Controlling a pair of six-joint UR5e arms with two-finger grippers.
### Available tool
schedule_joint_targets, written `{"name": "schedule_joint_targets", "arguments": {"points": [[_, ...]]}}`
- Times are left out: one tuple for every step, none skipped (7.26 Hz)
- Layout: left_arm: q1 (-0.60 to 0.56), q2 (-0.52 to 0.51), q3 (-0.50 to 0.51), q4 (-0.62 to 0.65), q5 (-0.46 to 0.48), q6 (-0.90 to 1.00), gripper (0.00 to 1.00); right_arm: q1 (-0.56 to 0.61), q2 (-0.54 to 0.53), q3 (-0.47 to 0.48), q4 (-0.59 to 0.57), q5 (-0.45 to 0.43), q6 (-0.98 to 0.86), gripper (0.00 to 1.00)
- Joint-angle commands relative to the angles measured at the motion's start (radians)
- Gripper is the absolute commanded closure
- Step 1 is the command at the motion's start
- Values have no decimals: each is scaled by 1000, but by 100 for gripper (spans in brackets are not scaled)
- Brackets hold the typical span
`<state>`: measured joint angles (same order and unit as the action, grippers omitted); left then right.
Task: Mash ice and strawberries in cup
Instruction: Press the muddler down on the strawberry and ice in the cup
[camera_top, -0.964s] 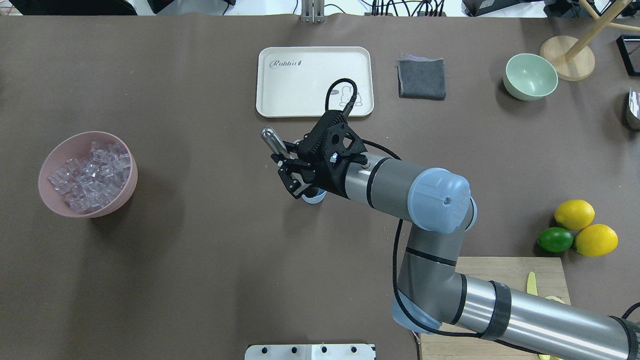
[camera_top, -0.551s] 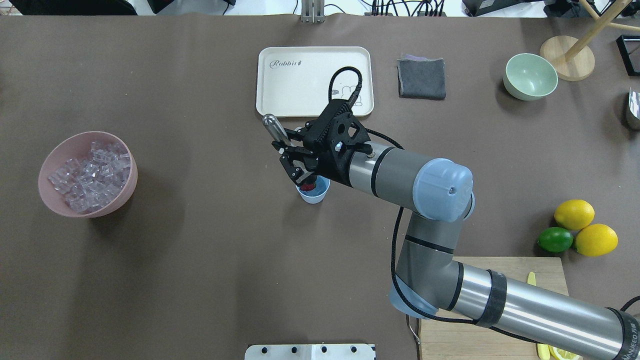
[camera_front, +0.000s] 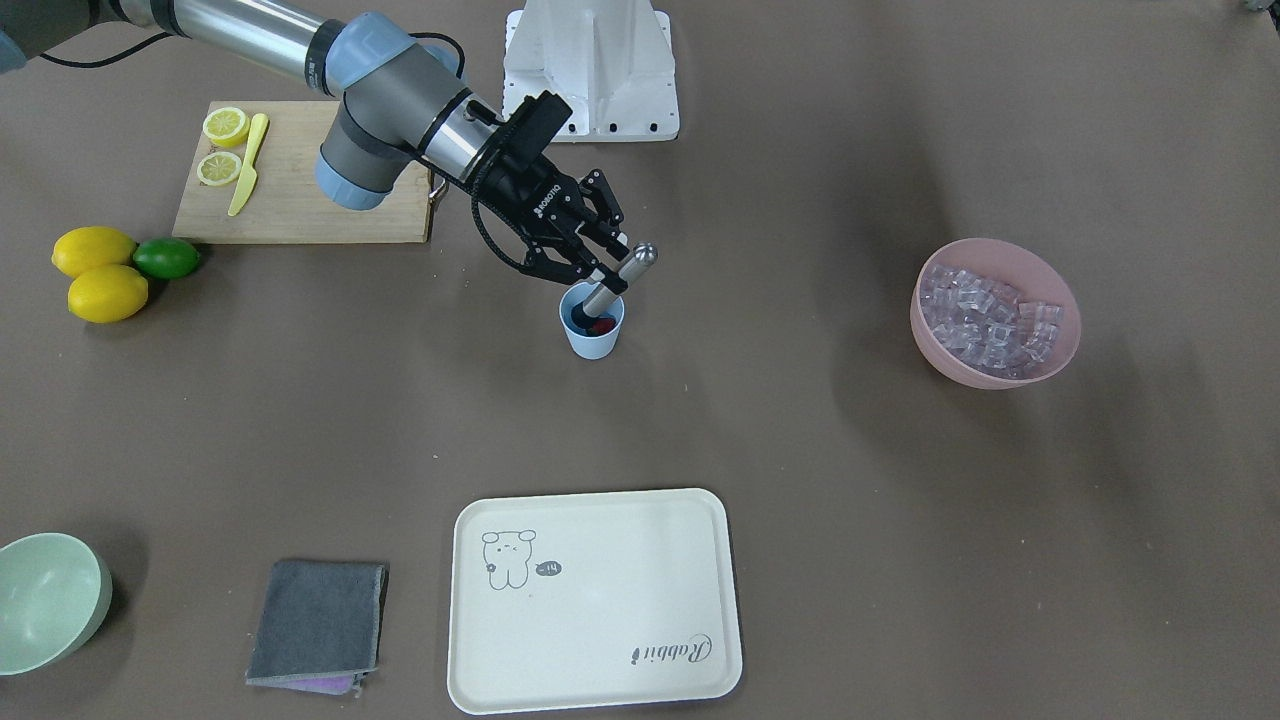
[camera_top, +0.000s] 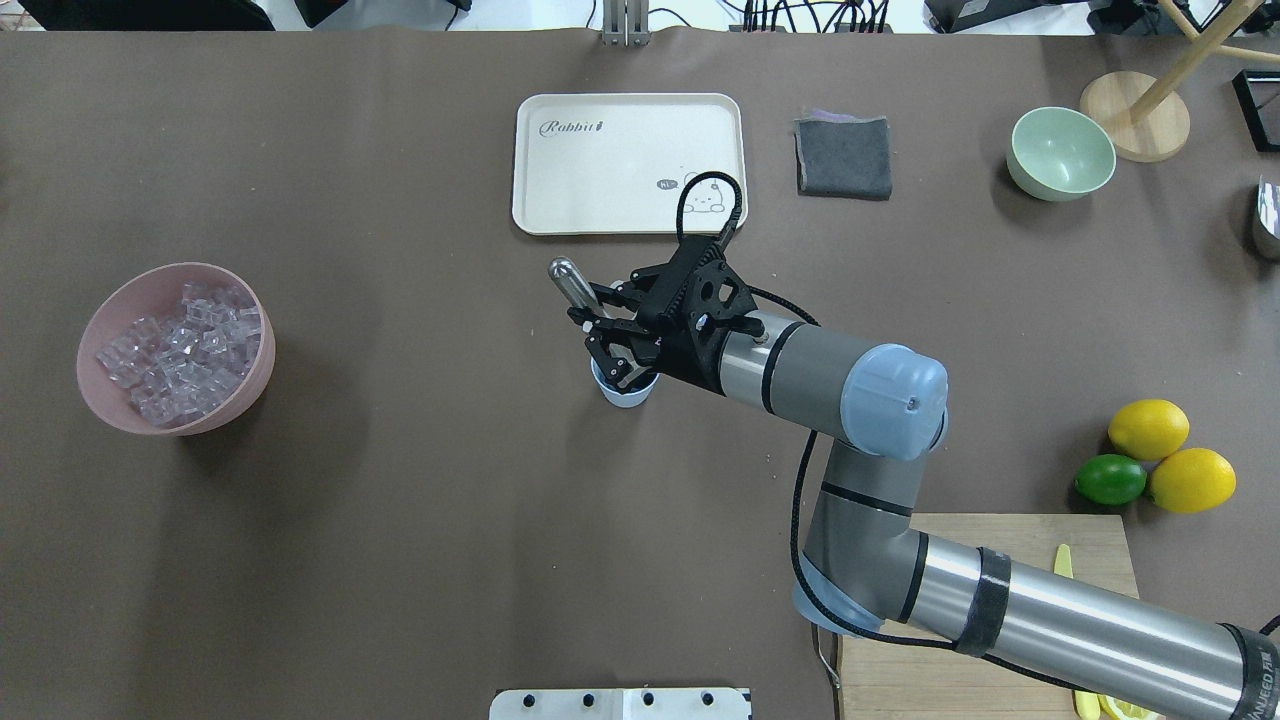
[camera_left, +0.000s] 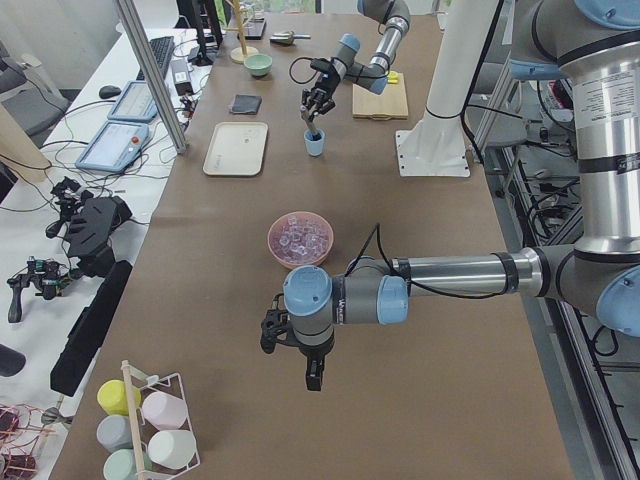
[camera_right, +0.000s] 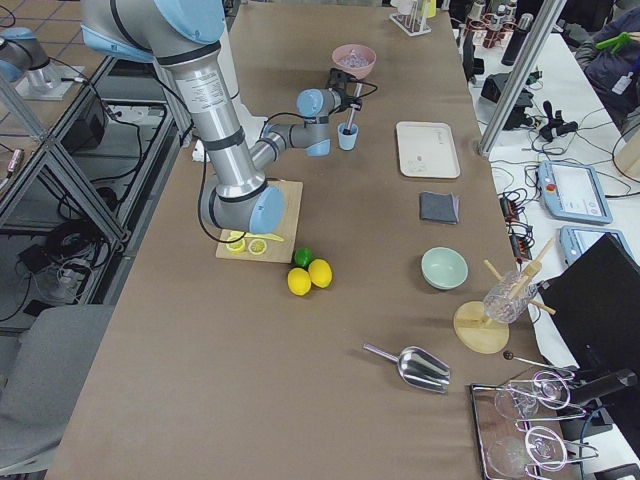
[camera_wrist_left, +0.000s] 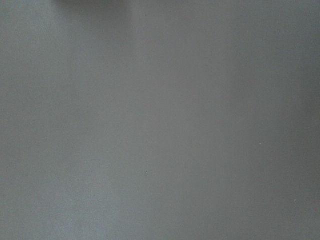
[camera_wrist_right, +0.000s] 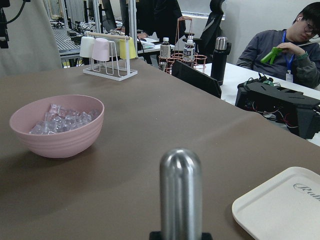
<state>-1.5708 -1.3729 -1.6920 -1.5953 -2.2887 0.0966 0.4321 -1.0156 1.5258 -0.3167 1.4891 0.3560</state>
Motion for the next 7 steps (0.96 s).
{"name": "schedule_joint_targets", "arguments": {"points": [[0,0,-1,0,0,0,1,7,26,-7,21,2,3,100],[0,-2,0,0,0,0,1,10,41,19,-26,2,9,100],[0,-2,0,0,0,0,1,14,51,83,-115,3,14,100],[0,-2,3,0,0,0,1,19,52,127,-157,5,21,100],[0,-2,5,0,0,2,1,19,42,119,-154,5,20,100],[0,-2,5,0,0,2,1,10,31,105,-131,3,18,100],[0,-2,5,0,0,2,1,5,25,23,-16,0,15,100]]}}
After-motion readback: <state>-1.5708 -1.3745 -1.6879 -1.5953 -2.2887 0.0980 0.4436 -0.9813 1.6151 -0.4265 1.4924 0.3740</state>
